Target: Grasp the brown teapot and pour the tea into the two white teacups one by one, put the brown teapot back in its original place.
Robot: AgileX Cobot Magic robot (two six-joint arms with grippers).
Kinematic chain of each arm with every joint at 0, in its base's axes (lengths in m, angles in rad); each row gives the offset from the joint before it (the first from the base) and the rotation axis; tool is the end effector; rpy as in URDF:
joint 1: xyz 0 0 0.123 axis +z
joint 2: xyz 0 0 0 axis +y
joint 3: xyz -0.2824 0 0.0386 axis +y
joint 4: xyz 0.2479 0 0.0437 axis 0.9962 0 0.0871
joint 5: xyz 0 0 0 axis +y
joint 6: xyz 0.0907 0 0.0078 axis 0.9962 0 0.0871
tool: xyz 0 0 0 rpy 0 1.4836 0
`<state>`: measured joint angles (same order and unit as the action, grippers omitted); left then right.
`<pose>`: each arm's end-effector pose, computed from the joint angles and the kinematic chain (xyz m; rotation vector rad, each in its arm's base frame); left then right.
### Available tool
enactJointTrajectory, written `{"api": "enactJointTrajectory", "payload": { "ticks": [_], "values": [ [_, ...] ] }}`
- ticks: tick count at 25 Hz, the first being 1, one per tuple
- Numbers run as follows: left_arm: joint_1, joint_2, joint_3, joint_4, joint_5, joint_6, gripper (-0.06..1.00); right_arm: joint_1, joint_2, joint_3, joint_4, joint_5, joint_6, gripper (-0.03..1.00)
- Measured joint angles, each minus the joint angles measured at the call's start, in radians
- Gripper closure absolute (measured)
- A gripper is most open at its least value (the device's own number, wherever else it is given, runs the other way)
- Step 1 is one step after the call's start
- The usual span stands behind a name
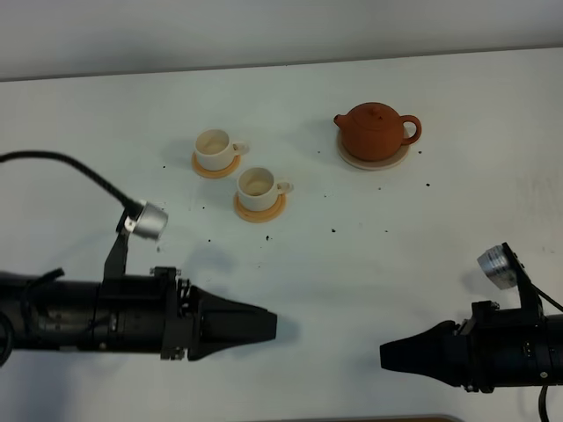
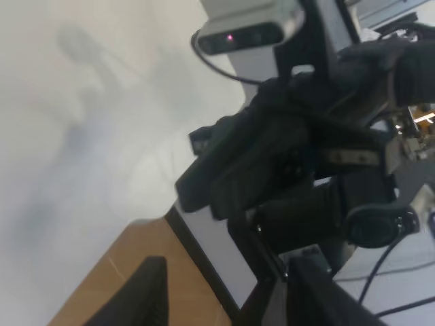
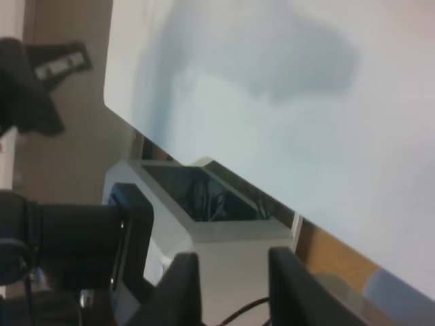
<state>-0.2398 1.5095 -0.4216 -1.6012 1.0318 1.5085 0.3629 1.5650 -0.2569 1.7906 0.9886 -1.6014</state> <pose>0.1779 -0.1239 0.1700 0.5641 2.3154 -1.4421 0.1384 0.1320 0.1363 -0.4495 2.4491 1.4840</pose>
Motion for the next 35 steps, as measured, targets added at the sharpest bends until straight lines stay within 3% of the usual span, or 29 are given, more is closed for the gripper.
{"api": "enactJointTrajectory", "payload": {
  "ticks": [4,13,19,25,30,35],
  "values": [
    [0.000,0.001,-0.130,0.178,0.030,-0.206,0.55,0.000,0.001,-0.018,0.007,-0.011,-0.009,0.73],
    [0.000,-0.214,-0.407,0.724,0.102,-0.739,0.69,0.000,0.003,-0.134,-0.036,-0.016,-0.007,0.73],
    [0.000,-0.491,-0.450,1.072,0.099,-1.090,0.73,0.000,0.005,-0.239,-0.170,-0.046,0.109,0.73],
    [0.000,-0.730,-0.436,1.496,0.104,-1.489,0.72,0.000,0.005,-0.346,-0.283,-0.071,0.236,0.73],
    [0.000,-0.878,-0.322,1.692,0.117,-1.661,0.72,0.000,-0.003,-0.392,-0.299,-0.070,0.279,0.73],
    [0.000,-0.990,-0.201,1.723,0.092,-1.716,0.71,0.000,-0.062,-0.395,-0.302,-0.070,0.286,0.73]
  ]
}}
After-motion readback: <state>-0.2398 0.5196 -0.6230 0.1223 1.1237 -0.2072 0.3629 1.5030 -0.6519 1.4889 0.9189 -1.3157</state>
